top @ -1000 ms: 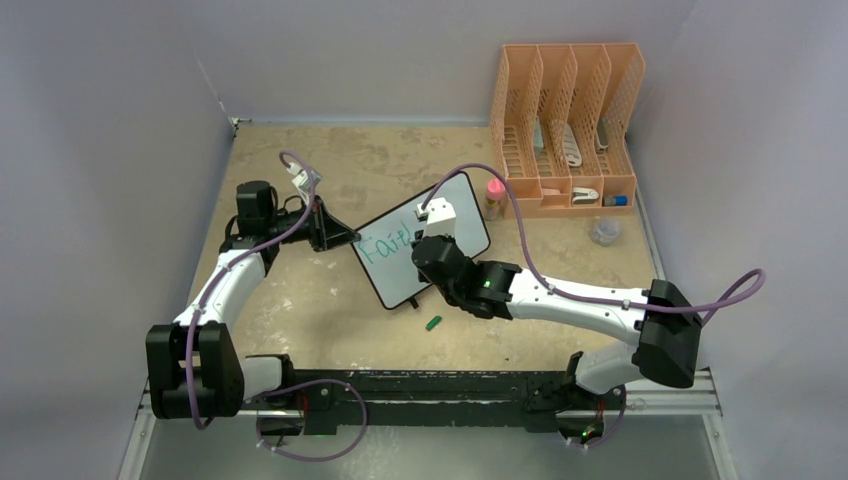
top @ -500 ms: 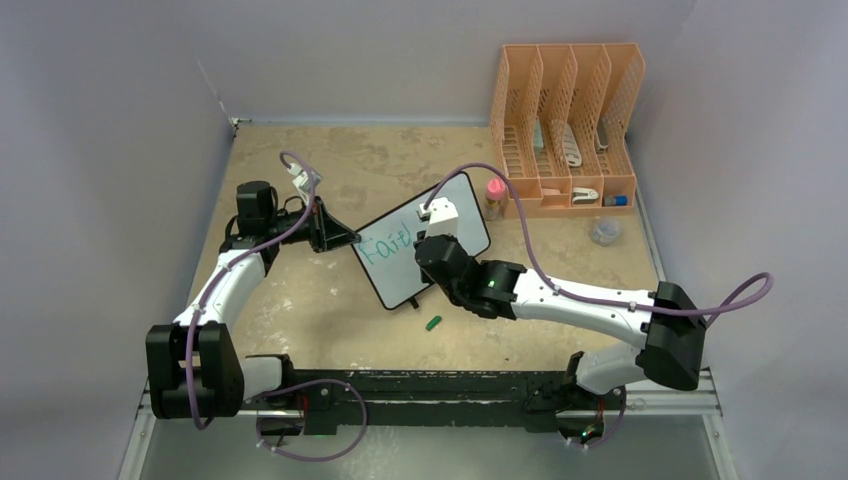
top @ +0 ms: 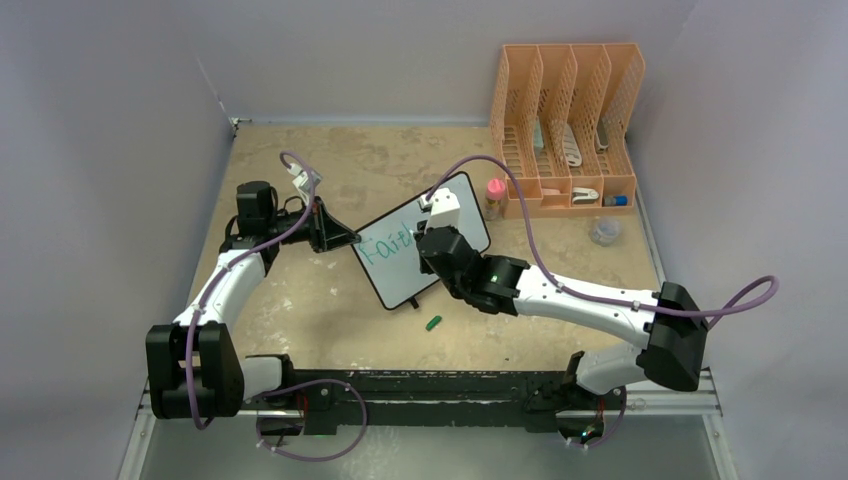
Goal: Write a sentence on the whiteboard
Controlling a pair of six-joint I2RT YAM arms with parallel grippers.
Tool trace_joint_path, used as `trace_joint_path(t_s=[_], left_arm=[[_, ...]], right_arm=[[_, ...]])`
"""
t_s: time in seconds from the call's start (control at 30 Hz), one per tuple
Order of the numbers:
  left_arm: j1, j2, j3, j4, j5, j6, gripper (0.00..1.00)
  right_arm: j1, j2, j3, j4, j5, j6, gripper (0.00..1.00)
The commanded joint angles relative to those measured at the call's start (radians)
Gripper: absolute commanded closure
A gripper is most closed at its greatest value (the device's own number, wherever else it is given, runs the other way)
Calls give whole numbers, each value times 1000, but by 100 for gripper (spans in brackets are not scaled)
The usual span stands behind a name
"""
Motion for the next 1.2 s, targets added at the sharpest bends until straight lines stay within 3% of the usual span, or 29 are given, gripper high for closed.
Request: trace_joint_path(t_s=[0.0,1.17], left_arm=[[-9,8,20,-12,-10,38,100],[-8,9,21,-15,-13,40,100]], right_arm=[[-7,4,51,58,15,-31,100],[-39,27,39,78,30,-31,100]])
